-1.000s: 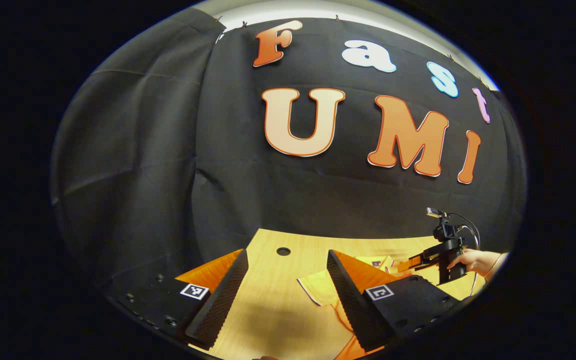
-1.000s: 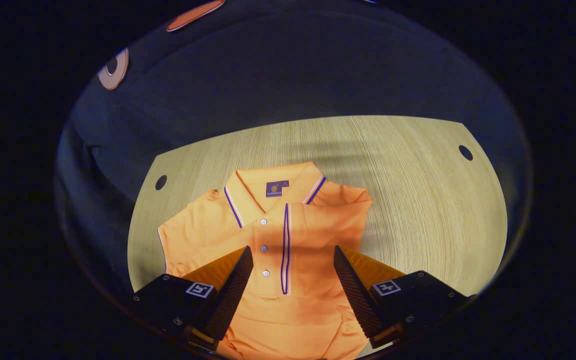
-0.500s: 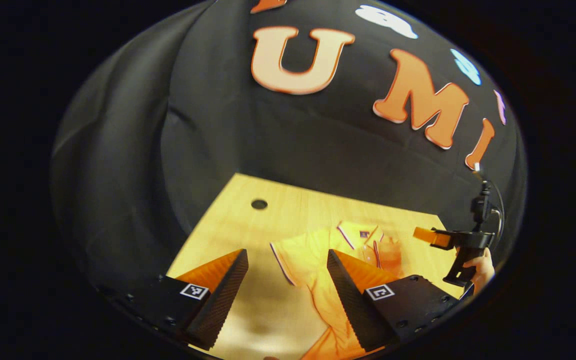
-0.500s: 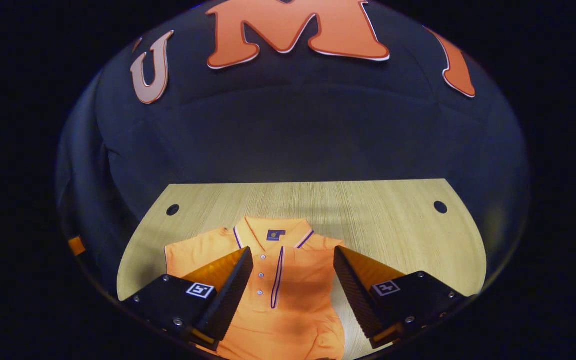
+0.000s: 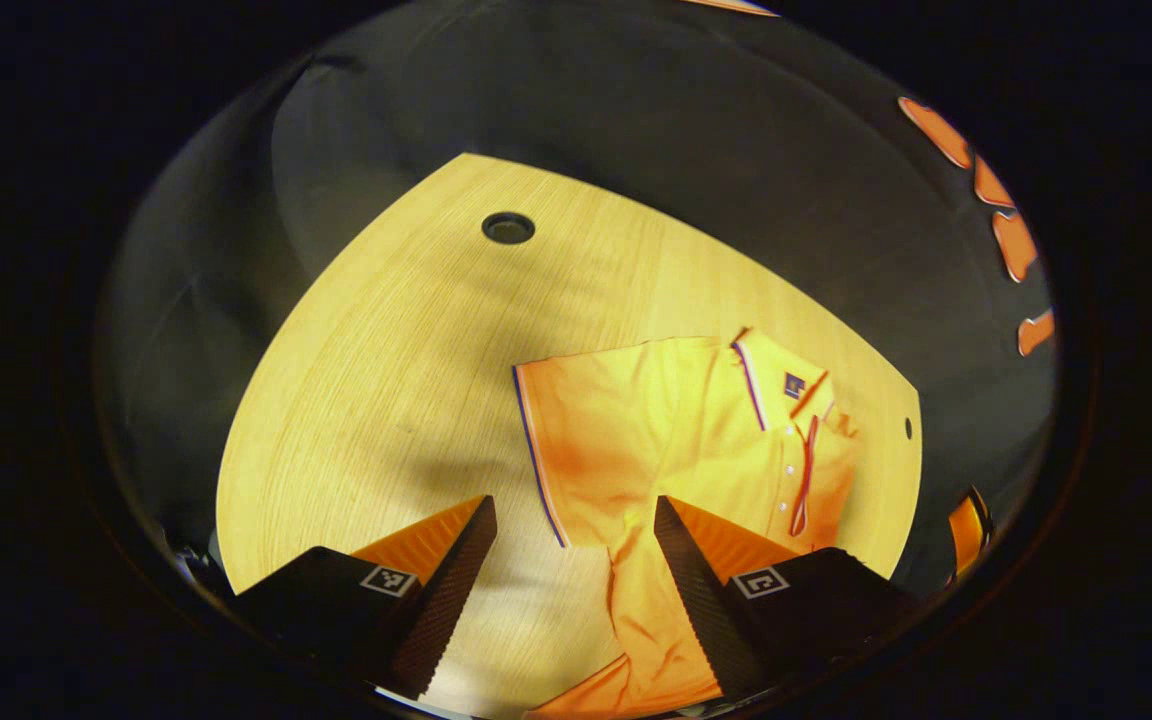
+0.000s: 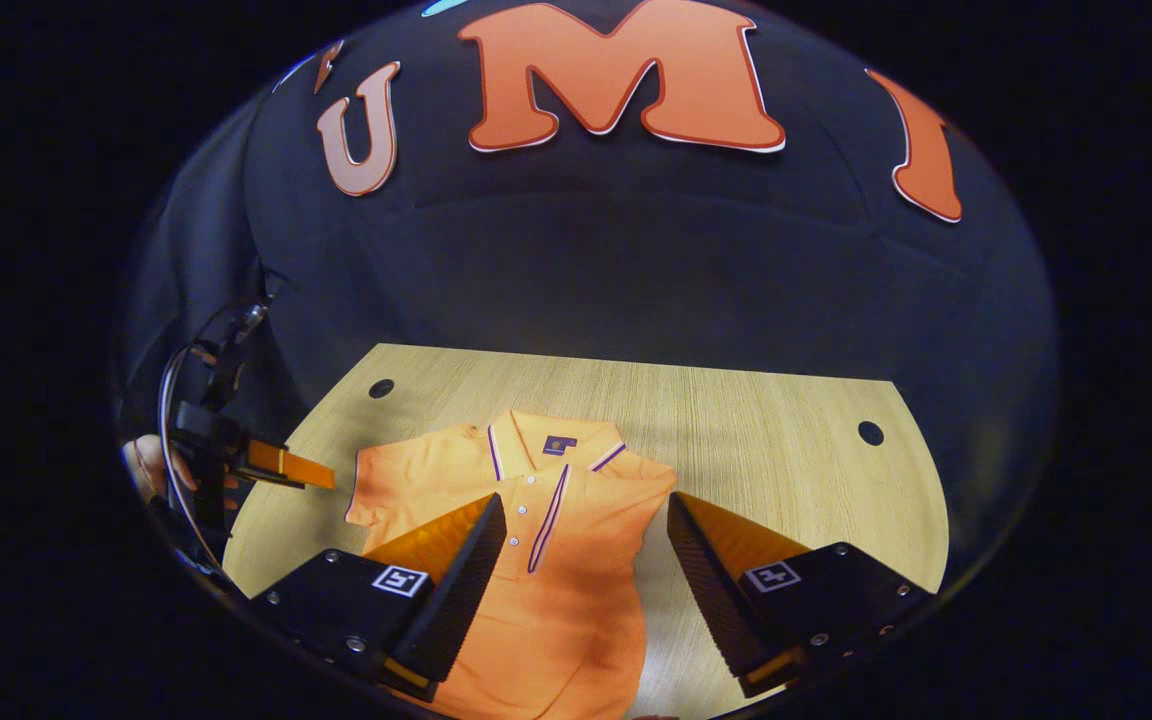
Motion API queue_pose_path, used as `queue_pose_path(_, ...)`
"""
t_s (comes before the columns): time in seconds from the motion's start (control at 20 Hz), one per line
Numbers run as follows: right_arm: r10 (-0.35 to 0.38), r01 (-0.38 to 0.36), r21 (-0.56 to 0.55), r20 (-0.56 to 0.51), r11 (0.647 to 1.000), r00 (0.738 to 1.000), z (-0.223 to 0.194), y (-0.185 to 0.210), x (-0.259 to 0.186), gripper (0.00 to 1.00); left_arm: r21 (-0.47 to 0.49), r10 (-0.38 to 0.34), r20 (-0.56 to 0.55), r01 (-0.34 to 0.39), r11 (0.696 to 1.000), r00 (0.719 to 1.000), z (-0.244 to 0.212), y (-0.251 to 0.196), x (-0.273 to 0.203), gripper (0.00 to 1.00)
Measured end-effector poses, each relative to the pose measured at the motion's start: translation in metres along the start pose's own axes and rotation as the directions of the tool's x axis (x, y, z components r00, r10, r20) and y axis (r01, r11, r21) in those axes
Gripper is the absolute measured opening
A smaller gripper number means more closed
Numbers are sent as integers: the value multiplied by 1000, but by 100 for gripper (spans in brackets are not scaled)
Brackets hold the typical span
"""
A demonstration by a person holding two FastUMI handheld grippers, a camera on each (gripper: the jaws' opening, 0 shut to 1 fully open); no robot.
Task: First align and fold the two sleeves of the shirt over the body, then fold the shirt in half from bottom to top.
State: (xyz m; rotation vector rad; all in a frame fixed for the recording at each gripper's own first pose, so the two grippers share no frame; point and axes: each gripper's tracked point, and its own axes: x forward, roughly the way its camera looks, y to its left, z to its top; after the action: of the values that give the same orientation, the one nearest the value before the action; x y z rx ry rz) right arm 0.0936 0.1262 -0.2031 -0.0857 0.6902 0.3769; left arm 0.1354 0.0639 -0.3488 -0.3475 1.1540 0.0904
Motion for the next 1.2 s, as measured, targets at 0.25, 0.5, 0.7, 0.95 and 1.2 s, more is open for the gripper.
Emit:
queue_pose_path(0.25, 16, -17, 44, 12, 999, 1000, -3, -18, -24, 99, 63, 134, -61, -131, 989, 989, 15, 20, 35, 98)
queue_pose_path(0.5, -13, 12, 60, 23, 998, 1000, -8, -40, -36, 99, 83, 202, -96, -195, 977, 975, 15, 21, 59, 98)
queue_pose_path(0.7, 3, -7, 112, 38, 994, 999, -3, -50, -44, 99, 62, 220, -95, -215, 975, 971, 18, 21, 68, 98)
queue_pose_path(0.95, 10, -18, 191, 44, 981, 999, -4, -67, -48, 99, 77, 245, -90, -238, 968, 965, 17, 19, 69, 96)
queue_pose_path(1.2, 21, -32, 234, 47, 972, 999, -5, -77, -51, 99, 83, 217, -70, -211, 974, 974, 17, -1, 74, 45)
